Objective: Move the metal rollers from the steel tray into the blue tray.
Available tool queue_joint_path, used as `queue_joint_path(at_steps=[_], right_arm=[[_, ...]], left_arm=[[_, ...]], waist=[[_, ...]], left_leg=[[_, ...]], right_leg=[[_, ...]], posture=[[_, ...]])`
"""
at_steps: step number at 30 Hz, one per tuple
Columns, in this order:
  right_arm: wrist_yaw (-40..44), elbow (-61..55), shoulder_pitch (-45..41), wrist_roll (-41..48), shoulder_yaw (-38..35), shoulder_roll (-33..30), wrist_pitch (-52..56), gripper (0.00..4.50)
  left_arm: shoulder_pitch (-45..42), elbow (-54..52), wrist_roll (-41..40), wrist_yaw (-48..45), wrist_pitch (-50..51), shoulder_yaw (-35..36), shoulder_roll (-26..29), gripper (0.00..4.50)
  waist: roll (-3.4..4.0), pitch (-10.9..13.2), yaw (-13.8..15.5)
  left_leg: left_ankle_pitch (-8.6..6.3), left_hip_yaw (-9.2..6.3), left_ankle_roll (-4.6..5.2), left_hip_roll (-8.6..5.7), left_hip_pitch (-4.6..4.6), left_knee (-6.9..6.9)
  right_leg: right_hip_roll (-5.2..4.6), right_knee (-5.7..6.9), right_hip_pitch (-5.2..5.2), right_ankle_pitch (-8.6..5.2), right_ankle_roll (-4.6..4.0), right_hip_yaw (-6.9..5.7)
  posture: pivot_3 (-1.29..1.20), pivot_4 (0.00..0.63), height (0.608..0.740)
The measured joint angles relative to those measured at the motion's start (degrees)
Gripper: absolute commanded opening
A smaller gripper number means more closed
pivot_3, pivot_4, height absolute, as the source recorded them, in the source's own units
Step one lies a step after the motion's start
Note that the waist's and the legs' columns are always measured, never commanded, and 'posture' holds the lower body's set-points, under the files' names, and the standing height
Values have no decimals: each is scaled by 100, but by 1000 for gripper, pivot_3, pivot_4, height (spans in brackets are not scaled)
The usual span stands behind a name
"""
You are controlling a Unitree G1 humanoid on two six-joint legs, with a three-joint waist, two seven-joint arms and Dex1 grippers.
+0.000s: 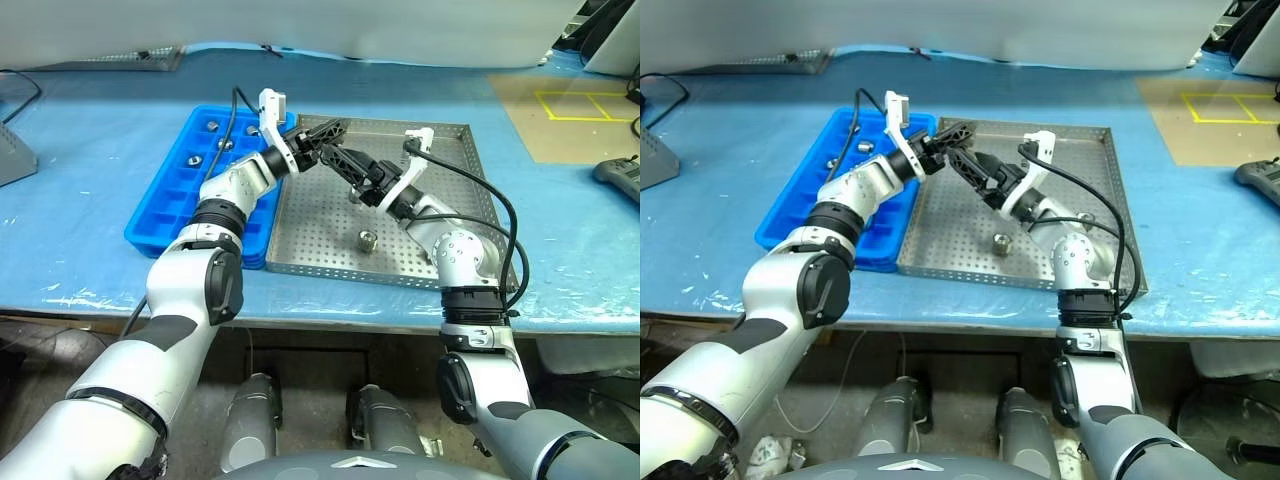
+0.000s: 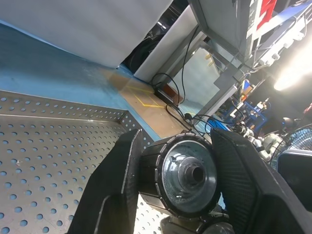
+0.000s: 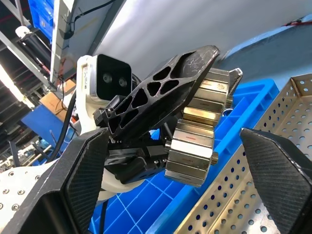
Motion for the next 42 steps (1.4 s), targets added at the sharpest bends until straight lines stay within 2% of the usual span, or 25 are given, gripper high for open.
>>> queue_joint_path(at_steps=[2, 10, 19, 24, 26, 29, 31, 33, 35, 38, 40, 42], right_arm=[[3, 16, 1, -20, 49, -2, 1, 3904], [-14, 194, 2, -156, 50, -37, -10, 1282], [72, 194, 1, -356, 173, -111, -98, 1224], [285, 91, -44, -723, 594, -594, -162, 1224], [361, -3, -262, -1443, 1214, -1188, -454, 1224], [-75, 361, -618, -3496, 2578, -2190, -1527, 1224], [-992, 1268, -635, -4519, 2809, -2519, -2137, 1224], [-2091, 1934, -635, -4877, 2414, -2534, -2617, 1224], [-2707, 2048, -674, -4492, 1504, -2179, -2920, 1224], [-2771, 1722, -1101, -2296, -330, -765, -2693, 1224], [-2349, 1443, -1263, -1150, -685, -89, -2294, 1224], [-1766, 1265, -1256, -645, -566, 145, -1963, 1224]], left_arm=[[17, 0, -11, 21, 7, 5, -5, 1891], [87, -35, -132, -57, 177, 21, -22, 1891], [139, -41, -342, -43, 461, 117, 17, 1891], [160, -33, -463, -40, 626, 152, 13, 1891], [146, 90, -674, 179, 665, 382, -35, 1891], [-104, 450, -1291, 1503, -31, 1302, -15, 1891], [-328, 478, -1655, 2496, -939, 1926, 346, 1891], [-387, 439, -1771, 3410, -1950, 2269, 758, 1891], [-227, 404, -1562, 3800, -2611, 2205, 1019, 1891], [26, 384, -1077, 3564, -2879, 1709, 963, 1891], [142, 347, -790, 3304, -2925, 1295, 782, 1891], [478, 171, -163, 3494, -3207, 719, 927, 1891]], waist=[[0, 0, 0], [0, 0, 4], [0, 0, 3], [1, 1, 15], [4, 2, 6], [-13, 12, -3], [-17, 20, -33], [-8, 26, -75], [-8, 28, -100], [-16, 33, -101], [-15, 33, -47], [-13, 35, -29]], left_leg=[[0, 0, 0, 0, 0, 0], [0, 0, 0, 0, -1, 3], [0, 0, 0, 0, -1, 5], [-1, -2, 2, 0, -6, 14], [-2, -4, 4, -1, -9, 24], [0, -21, -12, 3, -5, 32], [0, -22, -37, 2, -6, 29], [5, -19, -47, -2, -5, 23], [12, -17, -30, -3, -6, 18], [-7, -8, 3, 13, -16, 29], [-15, -9, 16, 25, -42, 59], [-22, -9, 27, 27, -63, 83]], right_leg=[[0, 0, 0, 0, 0, 0], [0, 2, 0, 0, 0, 0], [0, 4, 0, 0, 0, -1], [-1, 4, 1, 1, 1, -2], [-1, 7, 3, 1, 2, -3], [4, 5, 17, 1, 3, -15], [7, 3, 13, 4, 6, -13], [12, 1, 5, 5, 8, 3], [13, 3, 0, 11, 18, 6], [11, 17, -7, 14, 24, -2], [11, 23, -17, 5, 6, -17], [10, 35, -30, 5, 5, -22]], posture=[[-176, 150, 740], [-168, 150, 740], [-166, 150, 740], [-163, 150, 740], [-160, 150, 740], [-156, 150, 740], [-150, 150, 740], [-152, 150, 740], [-152, 150, 740], [-140, 150, 740], [-117, 150, 740], [-86, 150, 740]])
